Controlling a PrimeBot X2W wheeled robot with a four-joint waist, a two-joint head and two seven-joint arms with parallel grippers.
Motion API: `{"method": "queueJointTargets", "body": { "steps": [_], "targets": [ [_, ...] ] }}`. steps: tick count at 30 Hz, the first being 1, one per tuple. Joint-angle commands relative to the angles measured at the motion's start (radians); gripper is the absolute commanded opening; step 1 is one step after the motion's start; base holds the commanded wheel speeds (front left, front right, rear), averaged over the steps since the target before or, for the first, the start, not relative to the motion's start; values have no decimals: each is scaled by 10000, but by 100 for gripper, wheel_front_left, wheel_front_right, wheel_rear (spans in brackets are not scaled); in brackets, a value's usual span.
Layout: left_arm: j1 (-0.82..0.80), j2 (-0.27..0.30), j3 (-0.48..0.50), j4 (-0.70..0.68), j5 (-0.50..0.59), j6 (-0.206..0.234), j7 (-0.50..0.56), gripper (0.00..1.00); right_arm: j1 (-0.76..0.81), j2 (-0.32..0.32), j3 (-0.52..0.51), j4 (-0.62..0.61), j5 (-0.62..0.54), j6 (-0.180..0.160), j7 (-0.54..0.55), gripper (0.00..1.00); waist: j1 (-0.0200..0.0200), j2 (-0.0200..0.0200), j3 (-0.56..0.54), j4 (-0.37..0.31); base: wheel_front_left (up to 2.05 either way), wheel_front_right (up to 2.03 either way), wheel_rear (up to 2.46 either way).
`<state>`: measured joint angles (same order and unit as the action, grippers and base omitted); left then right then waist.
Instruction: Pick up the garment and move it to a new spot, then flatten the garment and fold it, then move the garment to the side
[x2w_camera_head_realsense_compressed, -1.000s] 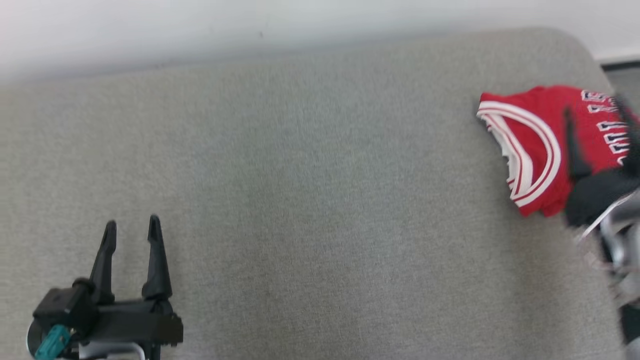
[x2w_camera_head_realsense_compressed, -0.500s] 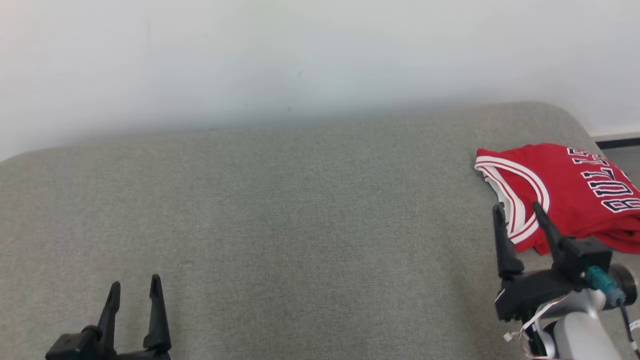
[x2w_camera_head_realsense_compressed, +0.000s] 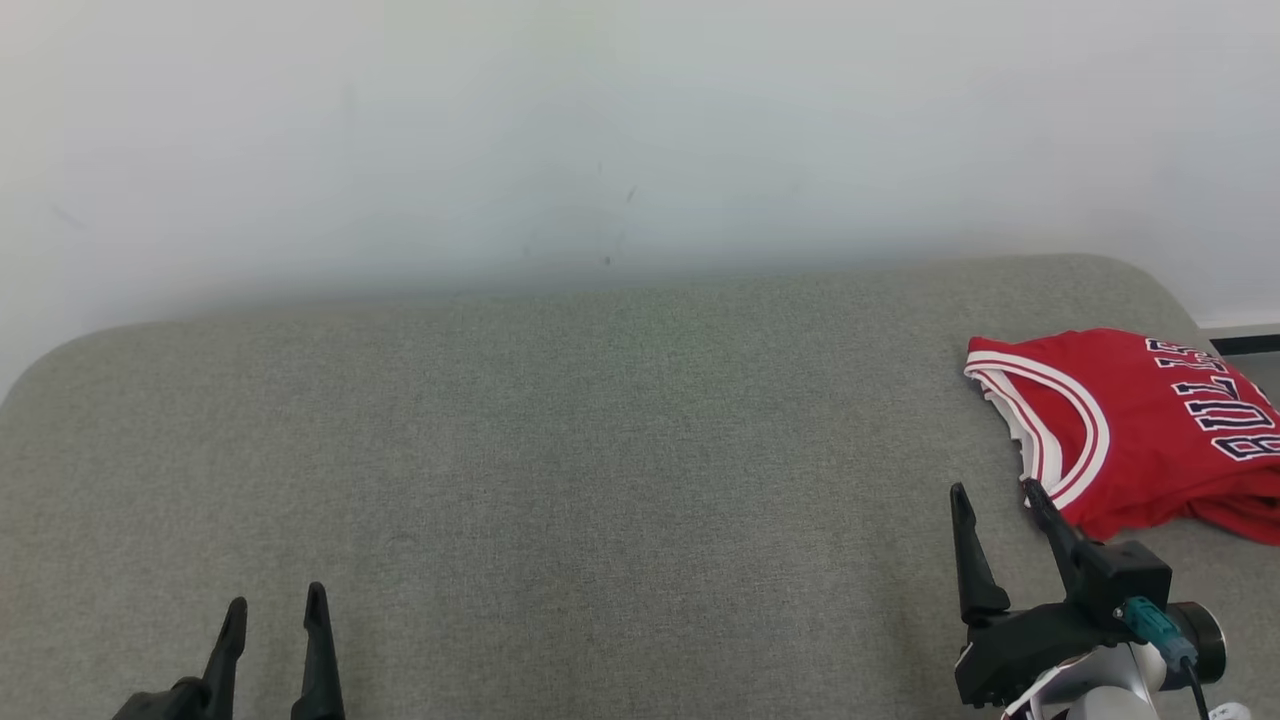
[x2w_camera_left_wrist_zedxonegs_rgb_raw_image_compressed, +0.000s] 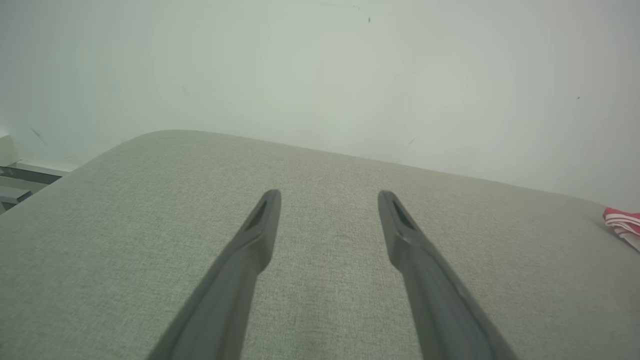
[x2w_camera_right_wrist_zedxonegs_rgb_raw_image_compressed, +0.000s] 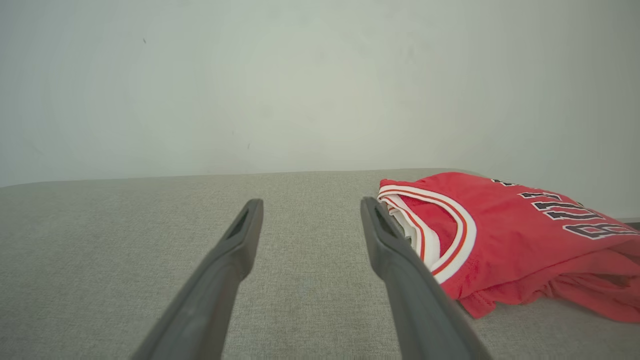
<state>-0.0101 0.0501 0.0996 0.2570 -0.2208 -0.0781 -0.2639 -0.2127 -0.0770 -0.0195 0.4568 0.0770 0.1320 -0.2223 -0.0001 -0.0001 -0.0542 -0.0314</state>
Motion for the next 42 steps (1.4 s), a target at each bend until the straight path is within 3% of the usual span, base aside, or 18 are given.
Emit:
{"method": "queueJointTargets", "body": {
  "steps": [1,25,26,30,42],
  "targets": [
    [145,7,-2,-11,11,57,2,100,110,61,10,42,-13,-30,-61,100,1,1,-18,0,0,0,0],
    [-77,7,-43,111,1,-70,2,100,6,214,94,314,-37,-30,-8,100,1,1,12,-60,0,0,0],
    [-19,-2,-55,129,-6,-27,2,0,39,196,84,313,-74,0,-8,0,2,1,12,-61,0,0,0],
    [136,-67,-59,491,-84,-23,45,0,337,225,44,659,-20,0,69,0,2,1,14,-59,0,0,0],
    [-95,-53,5,422,-2321,-109,682,0,403,230,-175,243,2459,-2,659,0,2,1,67,-23,0,0,0]
  ]
}}
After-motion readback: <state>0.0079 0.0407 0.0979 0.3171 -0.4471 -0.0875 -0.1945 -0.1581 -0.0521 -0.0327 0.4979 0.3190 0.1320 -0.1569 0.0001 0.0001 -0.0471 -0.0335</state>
